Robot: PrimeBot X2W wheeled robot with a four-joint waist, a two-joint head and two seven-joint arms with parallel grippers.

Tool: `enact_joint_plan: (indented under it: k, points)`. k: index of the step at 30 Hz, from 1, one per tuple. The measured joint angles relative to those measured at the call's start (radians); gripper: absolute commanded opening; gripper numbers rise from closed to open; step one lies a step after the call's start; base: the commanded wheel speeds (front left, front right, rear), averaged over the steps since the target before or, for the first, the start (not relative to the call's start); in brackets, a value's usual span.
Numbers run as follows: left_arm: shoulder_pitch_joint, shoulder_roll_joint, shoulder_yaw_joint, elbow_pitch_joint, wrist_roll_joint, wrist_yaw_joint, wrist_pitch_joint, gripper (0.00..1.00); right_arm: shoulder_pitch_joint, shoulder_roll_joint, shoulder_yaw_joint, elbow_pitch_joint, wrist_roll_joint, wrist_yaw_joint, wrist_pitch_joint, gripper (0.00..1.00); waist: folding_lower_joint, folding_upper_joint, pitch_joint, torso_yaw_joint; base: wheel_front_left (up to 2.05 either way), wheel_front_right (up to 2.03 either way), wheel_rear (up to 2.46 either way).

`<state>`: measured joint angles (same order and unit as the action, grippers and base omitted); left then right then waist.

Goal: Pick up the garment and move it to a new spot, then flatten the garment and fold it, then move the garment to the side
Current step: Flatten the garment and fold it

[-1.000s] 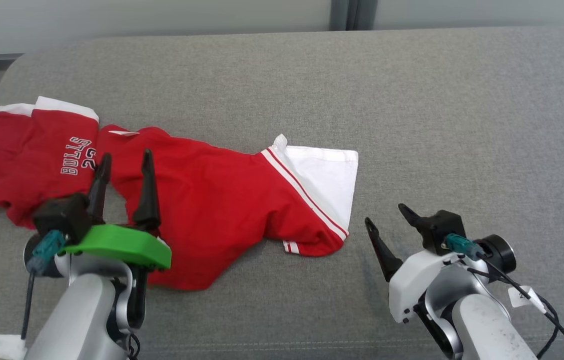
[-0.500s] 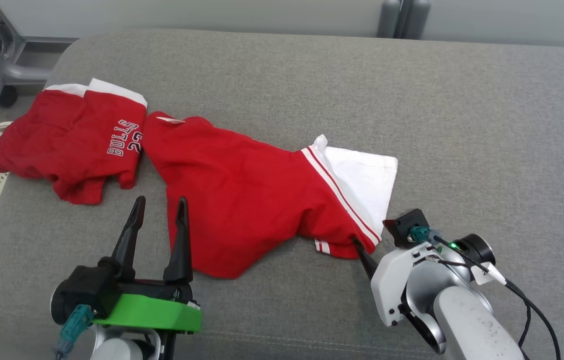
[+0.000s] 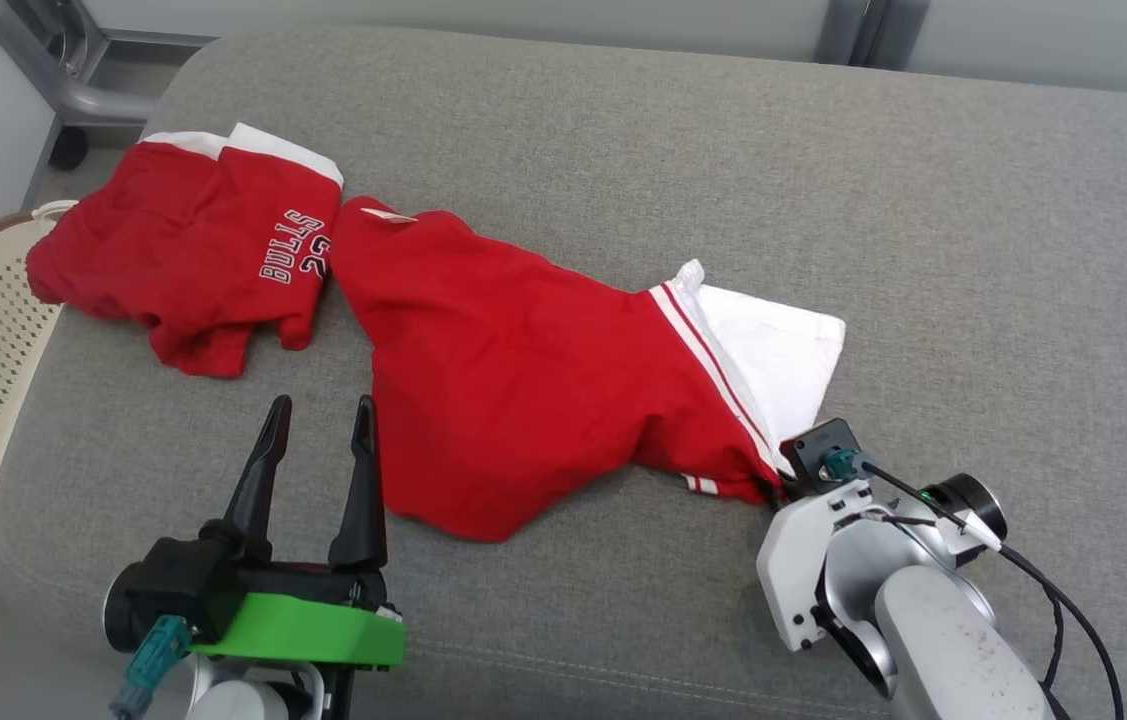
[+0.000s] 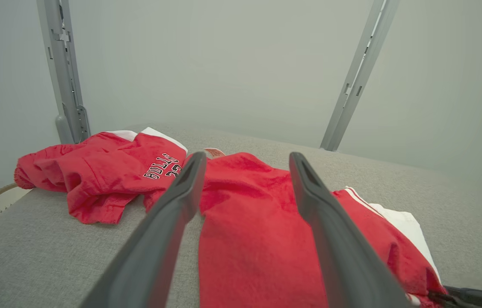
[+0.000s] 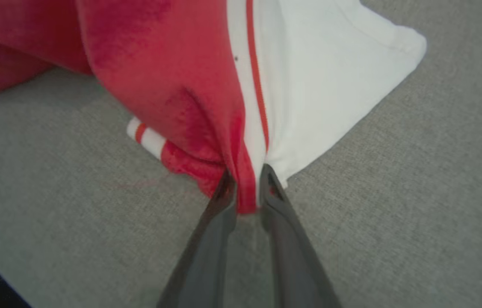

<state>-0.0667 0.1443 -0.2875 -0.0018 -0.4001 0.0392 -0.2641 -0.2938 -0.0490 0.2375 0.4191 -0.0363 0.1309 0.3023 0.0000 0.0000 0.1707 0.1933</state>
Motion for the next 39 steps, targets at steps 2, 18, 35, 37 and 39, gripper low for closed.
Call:
enact_joint_plan:
  k: [2,18,35,37,39]
  points:
    - [0.0,-0.007,0.01,0.009,0.008,-0.01,0.0,1.0,-0.011,0.004,-0.012,0.014,-0.024,0.001,-0.004,0.0,0.0,0.0,0.004,-0.002,0.0,0.0,0.0]
    - [0.0,-0.039,0.036,0.044,0.032,-0.046,0.0,1.0,0.07,-0.033,-0.217,-0.077,-0.195,0.001,0.004,0.0,0.0,0.0,0.004,-0.053,0.0,0.0,0.0]
    - [-0.004,-0.044,0.04,0.071,0.042,-0.06,0.0,1.0,0.178,-0.023,-0.517,-0.146,-0.345,0.001,-0.066,0.12,0.0,0.0,-0.009,-0.079,0.0,0.0,0.0]
    - [-0.003,-0.041,0.04,0.074,0.042,-0.06,0.0,1.0,0.186,-0.016,-0.524,-0.137,-0.347,0.001,-0.068,1.0,0.0,0.0,-0.015,-0.081,0.0,0.0,0.0]
    - [-0.002,-0.038,0.038,0.077,0.042,-0.06,0.001,1.0,0.187,-0.014,-0.523,-0.129,-0.34,0.001,-0.067,1.0,0.0,0.0,-0.02,-0.084,0.0,0.0,0.0]
